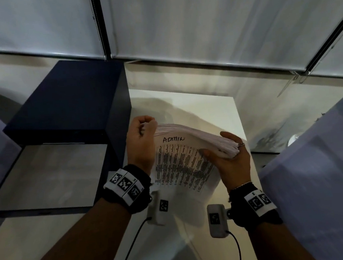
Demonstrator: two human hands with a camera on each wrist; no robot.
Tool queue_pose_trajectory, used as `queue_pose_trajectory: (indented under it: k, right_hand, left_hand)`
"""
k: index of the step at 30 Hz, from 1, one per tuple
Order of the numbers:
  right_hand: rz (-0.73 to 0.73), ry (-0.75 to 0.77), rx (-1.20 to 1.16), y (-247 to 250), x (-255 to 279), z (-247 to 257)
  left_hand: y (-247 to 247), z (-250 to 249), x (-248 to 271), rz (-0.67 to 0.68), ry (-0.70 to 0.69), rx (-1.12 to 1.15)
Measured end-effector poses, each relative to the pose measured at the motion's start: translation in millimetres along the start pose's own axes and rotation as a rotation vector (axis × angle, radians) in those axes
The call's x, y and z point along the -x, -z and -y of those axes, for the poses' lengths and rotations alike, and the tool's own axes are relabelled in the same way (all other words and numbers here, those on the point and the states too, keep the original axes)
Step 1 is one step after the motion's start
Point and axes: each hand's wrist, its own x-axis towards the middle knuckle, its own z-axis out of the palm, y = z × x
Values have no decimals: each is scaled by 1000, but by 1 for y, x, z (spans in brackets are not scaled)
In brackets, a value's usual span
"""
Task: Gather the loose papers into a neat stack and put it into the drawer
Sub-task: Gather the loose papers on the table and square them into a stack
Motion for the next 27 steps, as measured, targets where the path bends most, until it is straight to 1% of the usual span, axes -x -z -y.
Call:
queue_pose_trajectory:
  k: [2,5,6,7,9,11,13,15,18,19,20,22,24,26,27]
  right_hand:
    - [0,1,-6,0,-1,-3]
    - [13,15,10,1,-2,-6]
    - [19,14,7,2,-2,-6]
    - [24,11,1,2,-3,-7]
    - [16,0,-2,3,-4,-9]
    - [-19,-31,-5,5,-7,-12]
    - [-27,-91,-30,6,-10,-17]
    - [-16,-116,-45,5,-11,-18]
    - [-53,-52,-36,7,-14,-11]
    - [-55,-42,-38,10,-13,-10]
    - [-48,-34,-38,12,-11,-10]
    - [-12,-25,-6,13,-2,-13]
    - [43,-69,-13,14,4,-20]
    - [82,-104,-61,12,8,-24]
    - [68,-110,-78,11,8,-27]
  left_hand:
    - [-2,2,-1,-8,3,-4]
    - [-3,0,-5,-58,54,26]
    - [-2,-1,-6,-44,56,47]
    - [-1,-2,-5,4,50,81]
    - [7,3,-4,191,45,108]
    - [18,17,-4,352,61,19]
    - [23,32,-3,423,66,-140]
    - [21,40,1,422,54,-210]
    - [16,36,6,340,47,-176]
    - [16,35,7,333,43,-159]
    - [19,36,9,346,47,-139]
    - [26,39,11,430,75,-124]
    - [32,46,15,506,122,-138]
    - [33,51,17,509,153,-114]
    - [33,52,18,503,165,-101]
